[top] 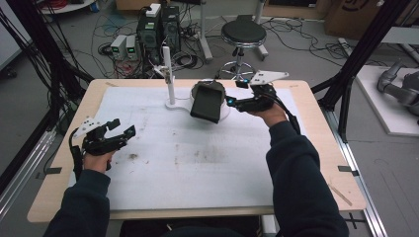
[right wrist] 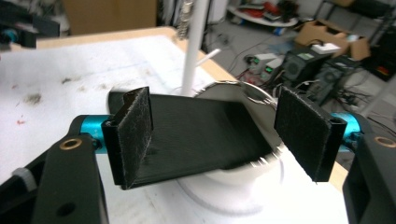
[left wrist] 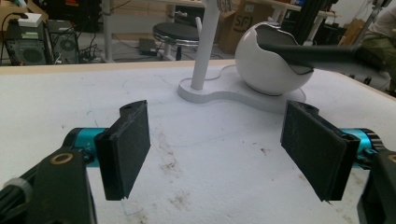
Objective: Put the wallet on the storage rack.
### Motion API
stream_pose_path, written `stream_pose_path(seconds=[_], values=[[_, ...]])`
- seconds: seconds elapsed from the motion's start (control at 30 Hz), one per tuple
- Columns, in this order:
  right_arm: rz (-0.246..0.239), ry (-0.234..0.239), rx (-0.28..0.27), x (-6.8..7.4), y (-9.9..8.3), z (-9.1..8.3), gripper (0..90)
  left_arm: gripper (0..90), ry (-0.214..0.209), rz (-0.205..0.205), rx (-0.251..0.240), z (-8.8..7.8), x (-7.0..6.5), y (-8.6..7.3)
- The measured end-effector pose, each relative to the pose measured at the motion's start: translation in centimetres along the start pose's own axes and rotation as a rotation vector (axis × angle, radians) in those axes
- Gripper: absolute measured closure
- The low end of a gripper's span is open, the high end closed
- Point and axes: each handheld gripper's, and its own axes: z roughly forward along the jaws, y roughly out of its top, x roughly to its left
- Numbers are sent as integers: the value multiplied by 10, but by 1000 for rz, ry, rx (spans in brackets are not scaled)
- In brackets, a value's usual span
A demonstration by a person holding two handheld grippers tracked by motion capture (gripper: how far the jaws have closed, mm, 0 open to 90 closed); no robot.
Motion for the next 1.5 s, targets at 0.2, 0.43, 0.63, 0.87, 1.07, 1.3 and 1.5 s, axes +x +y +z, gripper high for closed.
stream_pose_path(seconds=[0.2, 0.43, 0.63, 0.87, 1.07, 1.3, 1.5], values=[[36, -59, 18, -5, -22, -21, 270, 240, 1, 3, 5, 3, -1, 0], [-50, -68, 25, 20, -42, -4, 247, 240, -7, 8, 9, 5, -3, 0], [-197, -43, 46, 64, -52, 30, 231, 241, -12, 10, 13, 5, -3, 0], [-315, -63, 80, 91, -58, 66, 215, 241, -14, 8, 12, 6, -3, 0], [-388, -125, 90, 90, -57, 81, 394, 242, -15, 6, 13, 6, -3, 0], [-487, -110, 53, 89, -31, 63, 806, 243, -14, 6, 13, 6, -3, 0], [-498, -87, 77, 63, -2, 55, 832, 243, -14, 4, 7, 5, -2, 0]])
